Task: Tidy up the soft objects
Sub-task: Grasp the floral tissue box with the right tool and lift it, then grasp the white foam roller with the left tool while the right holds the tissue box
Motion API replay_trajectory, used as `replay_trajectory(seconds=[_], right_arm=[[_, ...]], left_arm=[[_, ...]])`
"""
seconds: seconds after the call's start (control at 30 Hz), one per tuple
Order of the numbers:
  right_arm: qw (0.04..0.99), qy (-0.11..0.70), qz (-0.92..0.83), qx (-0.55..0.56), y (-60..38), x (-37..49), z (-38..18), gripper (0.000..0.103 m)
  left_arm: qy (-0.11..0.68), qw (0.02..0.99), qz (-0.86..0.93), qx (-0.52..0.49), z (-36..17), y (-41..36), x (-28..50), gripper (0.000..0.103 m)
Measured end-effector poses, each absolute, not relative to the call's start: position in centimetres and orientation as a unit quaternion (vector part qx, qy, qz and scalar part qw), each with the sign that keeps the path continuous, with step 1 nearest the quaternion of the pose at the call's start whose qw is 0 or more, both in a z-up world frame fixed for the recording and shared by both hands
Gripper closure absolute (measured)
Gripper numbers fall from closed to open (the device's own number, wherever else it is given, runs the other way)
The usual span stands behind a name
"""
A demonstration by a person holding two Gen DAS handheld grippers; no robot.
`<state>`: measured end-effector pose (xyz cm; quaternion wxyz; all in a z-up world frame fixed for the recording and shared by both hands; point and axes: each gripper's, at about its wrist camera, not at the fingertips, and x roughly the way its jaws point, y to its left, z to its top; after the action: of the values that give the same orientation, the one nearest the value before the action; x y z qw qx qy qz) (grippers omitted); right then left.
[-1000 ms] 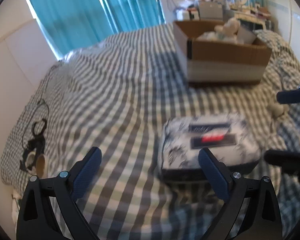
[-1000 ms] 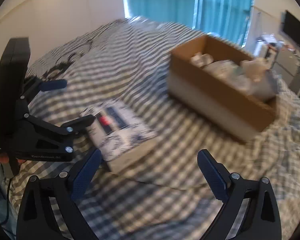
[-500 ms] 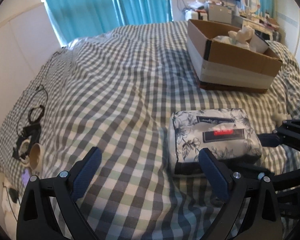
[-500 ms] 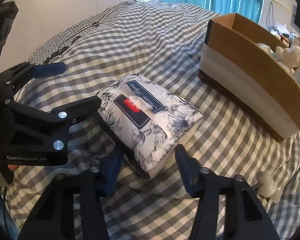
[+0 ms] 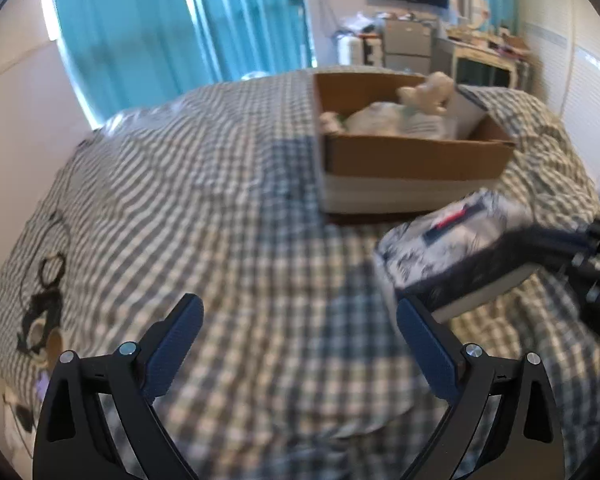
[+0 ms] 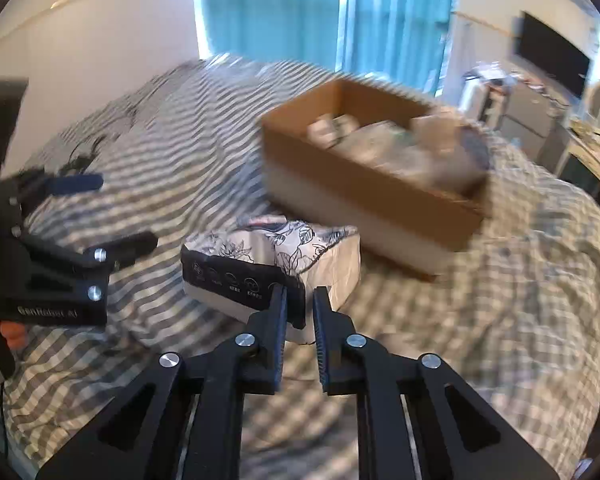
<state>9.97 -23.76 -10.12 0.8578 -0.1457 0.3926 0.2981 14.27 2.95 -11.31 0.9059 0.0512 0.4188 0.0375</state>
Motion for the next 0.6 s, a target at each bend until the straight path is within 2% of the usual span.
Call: replay_trajectory(seconds=[0.3,0.6], right_arm=[[0.912,0.332,0.208,-0.121,-32.8,11.4,-4.6,0.1],[0.927,0.328,0.154,-0.1,-39.8,13.3,-3.7,0.101]], left_arm=[[0.428,0.901,-0.03,0.062,-11.8,-4.1,17.4,0.004],[0.455,0.881,-0.104,0.072,-15.3,-11.6,20.4,0.006]])
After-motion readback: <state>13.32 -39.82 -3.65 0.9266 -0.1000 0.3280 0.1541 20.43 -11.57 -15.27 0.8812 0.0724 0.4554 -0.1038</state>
